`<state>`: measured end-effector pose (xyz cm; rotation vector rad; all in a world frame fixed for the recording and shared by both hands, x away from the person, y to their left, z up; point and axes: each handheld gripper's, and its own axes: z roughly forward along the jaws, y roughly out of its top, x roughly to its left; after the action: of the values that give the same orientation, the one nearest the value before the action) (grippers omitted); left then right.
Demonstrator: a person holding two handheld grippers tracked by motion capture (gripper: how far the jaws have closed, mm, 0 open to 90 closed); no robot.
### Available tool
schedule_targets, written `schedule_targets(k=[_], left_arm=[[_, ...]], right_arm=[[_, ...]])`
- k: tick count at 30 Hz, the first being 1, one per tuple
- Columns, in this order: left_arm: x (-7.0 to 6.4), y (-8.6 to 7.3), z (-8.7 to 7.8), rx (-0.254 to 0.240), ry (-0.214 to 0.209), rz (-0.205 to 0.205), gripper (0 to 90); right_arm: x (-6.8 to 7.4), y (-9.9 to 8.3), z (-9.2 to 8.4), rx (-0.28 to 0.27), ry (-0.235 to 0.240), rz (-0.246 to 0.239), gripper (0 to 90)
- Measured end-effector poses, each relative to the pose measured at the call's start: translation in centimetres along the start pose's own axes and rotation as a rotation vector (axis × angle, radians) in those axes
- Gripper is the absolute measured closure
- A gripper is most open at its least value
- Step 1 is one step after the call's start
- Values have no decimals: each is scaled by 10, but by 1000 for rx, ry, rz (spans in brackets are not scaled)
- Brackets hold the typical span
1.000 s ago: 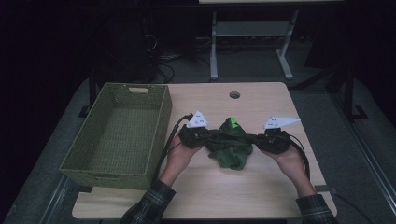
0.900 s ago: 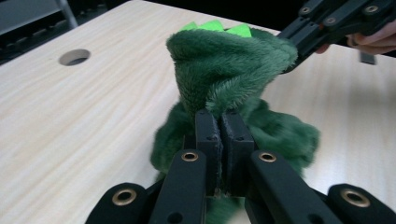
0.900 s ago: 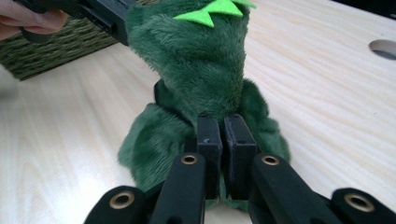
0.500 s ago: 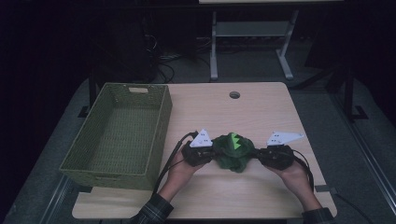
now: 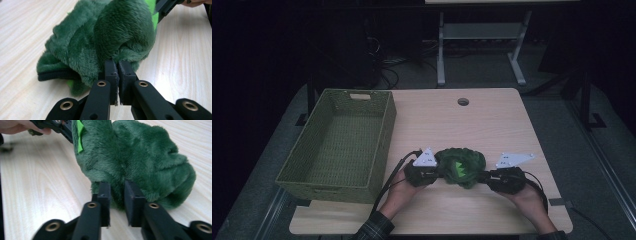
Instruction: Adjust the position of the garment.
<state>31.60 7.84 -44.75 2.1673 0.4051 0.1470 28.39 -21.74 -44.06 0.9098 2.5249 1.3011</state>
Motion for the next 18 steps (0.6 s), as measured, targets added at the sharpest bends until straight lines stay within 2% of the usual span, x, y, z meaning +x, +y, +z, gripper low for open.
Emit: schedule_targets(k=[2, 5, 11, 16, 18], left_arm=[[-1, -3, -1, 6, -7, -3, 866], [-2, -7, -2, 13, -16, -14, 843], [-11, -8, -16, 7, -18, -13, 704], [-16, -5, -33, -20, -7, -11, 681], [-16, 0, -36, -28, 3, -6, 721]], right_arm=[[3, -2, -2, -10, 10, 2, 737], [5, -6, -3, 6, 20, 15, 711], [8, -13, -9, 8, 23, 35, 703], [8, -3, -17, -24, 14, 37, 754], [7, 4, -19, -32, 6, 45, 778]])
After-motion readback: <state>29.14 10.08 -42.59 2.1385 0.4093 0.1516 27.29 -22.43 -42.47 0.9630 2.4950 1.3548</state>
